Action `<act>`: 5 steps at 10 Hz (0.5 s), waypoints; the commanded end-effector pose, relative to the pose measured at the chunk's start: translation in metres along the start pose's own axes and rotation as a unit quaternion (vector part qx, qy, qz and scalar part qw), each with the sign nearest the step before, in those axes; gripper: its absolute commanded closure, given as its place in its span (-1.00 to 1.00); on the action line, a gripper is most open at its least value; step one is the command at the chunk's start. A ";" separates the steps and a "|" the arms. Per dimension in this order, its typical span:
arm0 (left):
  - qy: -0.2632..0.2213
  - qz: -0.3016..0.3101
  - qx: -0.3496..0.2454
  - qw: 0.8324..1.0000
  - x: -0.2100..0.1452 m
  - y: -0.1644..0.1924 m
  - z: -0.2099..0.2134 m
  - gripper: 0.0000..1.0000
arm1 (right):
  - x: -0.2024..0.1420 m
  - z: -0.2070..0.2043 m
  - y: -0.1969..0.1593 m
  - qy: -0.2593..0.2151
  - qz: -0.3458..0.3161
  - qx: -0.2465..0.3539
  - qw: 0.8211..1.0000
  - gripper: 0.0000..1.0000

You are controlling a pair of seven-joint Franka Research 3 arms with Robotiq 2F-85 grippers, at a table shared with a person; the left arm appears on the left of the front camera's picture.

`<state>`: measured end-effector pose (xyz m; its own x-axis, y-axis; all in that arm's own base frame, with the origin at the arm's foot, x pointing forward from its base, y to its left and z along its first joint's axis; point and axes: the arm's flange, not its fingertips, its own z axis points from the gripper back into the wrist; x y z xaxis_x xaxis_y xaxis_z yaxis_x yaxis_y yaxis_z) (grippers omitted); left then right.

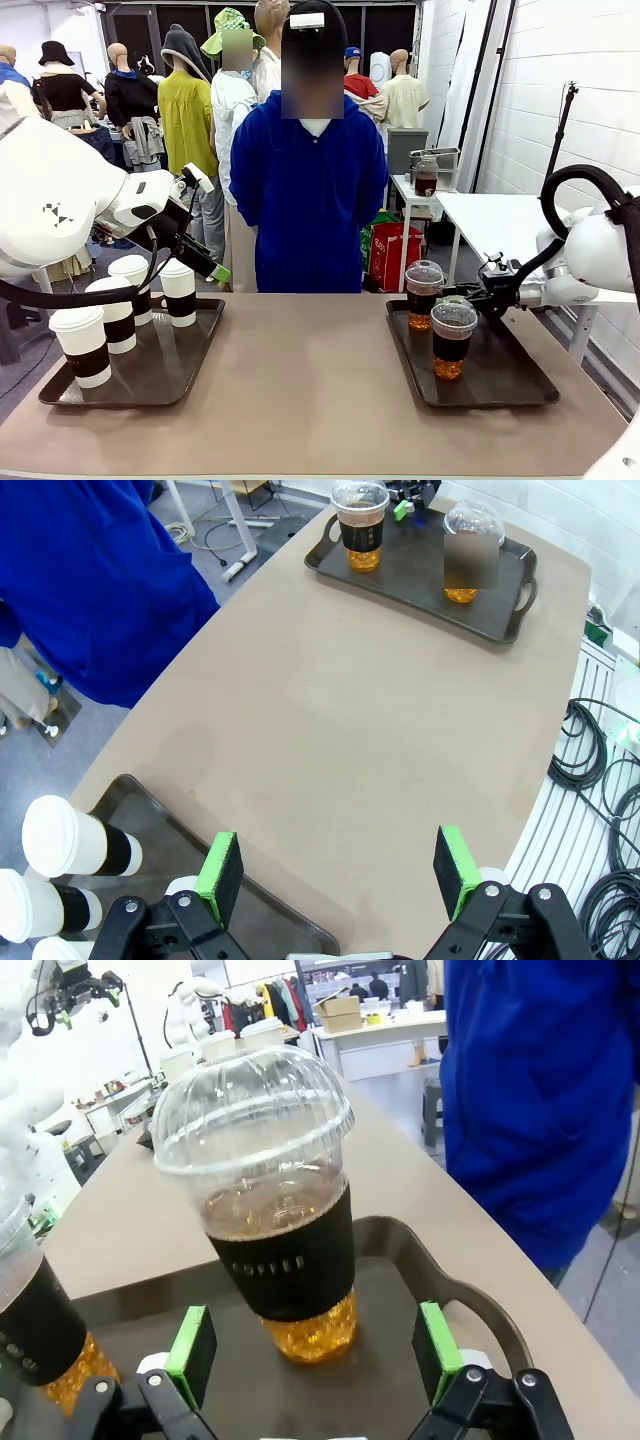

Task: Distribute the coffee onto the tray.
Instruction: Pick up another iced Americano from the middle of the table and place it on the right Handle tray.

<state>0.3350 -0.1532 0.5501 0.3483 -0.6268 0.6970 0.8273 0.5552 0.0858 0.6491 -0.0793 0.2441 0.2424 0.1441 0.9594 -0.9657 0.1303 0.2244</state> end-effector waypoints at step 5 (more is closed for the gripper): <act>-0.002 -0.006 -0.003 1.000 -0.001 0.002 0.000 -1.00 | -0.003 0.007 0.003 0.000 -0.005 -0.005 1.000 -1.00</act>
<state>0.3350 -0.1532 0.5501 0.3483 -0.6268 0.6970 0.8273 0.5551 0.0858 0.6427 -0.0878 0.2431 0.2546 0.1428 0.9564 -0.9610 0.1476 0.2338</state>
